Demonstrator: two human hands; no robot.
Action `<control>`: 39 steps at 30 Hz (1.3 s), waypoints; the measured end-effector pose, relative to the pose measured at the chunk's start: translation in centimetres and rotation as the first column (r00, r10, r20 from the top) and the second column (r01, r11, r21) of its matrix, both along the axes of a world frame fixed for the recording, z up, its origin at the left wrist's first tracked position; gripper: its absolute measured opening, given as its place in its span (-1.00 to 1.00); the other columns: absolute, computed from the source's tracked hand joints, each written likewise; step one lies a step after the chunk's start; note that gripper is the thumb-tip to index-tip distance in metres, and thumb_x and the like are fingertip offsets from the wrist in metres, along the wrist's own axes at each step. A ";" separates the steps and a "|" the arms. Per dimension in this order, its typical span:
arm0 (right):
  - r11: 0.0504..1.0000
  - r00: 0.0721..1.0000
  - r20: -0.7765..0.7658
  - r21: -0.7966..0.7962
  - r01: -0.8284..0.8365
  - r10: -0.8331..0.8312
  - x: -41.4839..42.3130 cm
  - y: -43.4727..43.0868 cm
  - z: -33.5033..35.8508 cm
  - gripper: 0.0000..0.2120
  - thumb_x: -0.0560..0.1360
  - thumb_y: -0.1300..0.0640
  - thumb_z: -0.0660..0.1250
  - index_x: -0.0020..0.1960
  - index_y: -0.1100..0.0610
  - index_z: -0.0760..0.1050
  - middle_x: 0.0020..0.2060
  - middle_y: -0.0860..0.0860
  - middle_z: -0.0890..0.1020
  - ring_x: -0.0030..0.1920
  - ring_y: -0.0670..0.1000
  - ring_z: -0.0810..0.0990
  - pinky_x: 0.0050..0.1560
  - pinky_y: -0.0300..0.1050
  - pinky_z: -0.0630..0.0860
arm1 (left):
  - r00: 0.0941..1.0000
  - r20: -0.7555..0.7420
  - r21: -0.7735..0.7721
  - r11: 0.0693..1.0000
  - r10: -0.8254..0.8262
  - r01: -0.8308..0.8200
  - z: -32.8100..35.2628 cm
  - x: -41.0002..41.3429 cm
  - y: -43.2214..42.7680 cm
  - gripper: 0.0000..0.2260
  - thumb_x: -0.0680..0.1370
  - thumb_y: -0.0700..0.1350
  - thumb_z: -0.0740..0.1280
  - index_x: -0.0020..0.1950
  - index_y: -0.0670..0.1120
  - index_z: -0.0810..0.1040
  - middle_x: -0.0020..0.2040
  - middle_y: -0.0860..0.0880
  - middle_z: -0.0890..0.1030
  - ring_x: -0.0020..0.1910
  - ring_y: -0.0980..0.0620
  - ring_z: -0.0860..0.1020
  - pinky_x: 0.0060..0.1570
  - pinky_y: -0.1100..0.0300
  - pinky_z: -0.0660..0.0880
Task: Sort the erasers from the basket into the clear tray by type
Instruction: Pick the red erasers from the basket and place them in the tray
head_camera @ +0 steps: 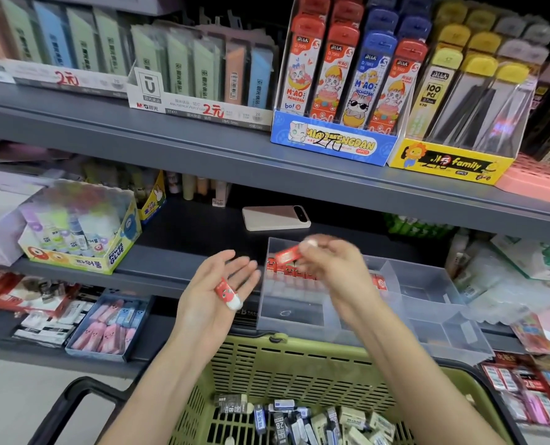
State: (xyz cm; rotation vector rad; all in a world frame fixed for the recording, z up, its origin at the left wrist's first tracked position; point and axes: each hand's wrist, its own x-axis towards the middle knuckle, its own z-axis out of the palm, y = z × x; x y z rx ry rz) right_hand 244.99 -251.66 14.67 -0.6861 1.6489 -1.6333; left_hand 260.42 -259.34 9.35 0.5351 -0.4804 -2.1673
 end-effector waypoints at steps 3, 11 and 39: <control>0.992 0.989 -0.134 0.096 0.082 -0.069 -3.0 -0.8 -0.2 -0.91 0.47 0.41 0.31 -0.04 0.35 0.54 -0.36 0.06 0.58 -0.51 -0.14 0.49 -0.41 -0.32 0.51 | 0.996 0.046 0.079 0.993 0.079 -0.082 -0.2 0.0 -0.5 -0.86 0.61 -0.21 0.18 0.02 -0.21 0.51 -0.32 -0.08 0.50 -0.37 0.04 0.51 -0.40 0.21 0.48; 0.878 0.875 -0.456 0.471 0.080 0.165 -3.6 -3.8 -2.6 -0.84 0.44 0.23 0.42 -0.02 0.21 0.50 -0.40 0.12 0.59 -0.49 -0.04 0.56 -0.22 -0.10 0.60 | 0.998 0.039 0.069 0.996 0.054 -0.057 -0.8 0.4 -1.2 -0.69 0.46 -0.48 0.16 0.15 -0.28 0.48 -0.12 -0.15 0.53 -0.13 -0.10 0.64 -0.17 0.11 0.61; 0.994 0.991 -0.092 -0.059 0.089 -0.094 -0.9 0.9 -0.8 -0.92 0.54 0.35 0.24 0.01 0.25 0.46 -0.24 0.11 0.56 -0.39 -0.08 0.59 -0.31 -0.26 0.57 | 0.700 0.571 -0.769 0.579 0.429 0.272 -1.4 -0.1 1.6 -0.85 0.46 0.07 0.36 0.00 0.21 0.47 0.07 0.32 0.57 0.13 0.23 0.52 0.12 0.31 0.42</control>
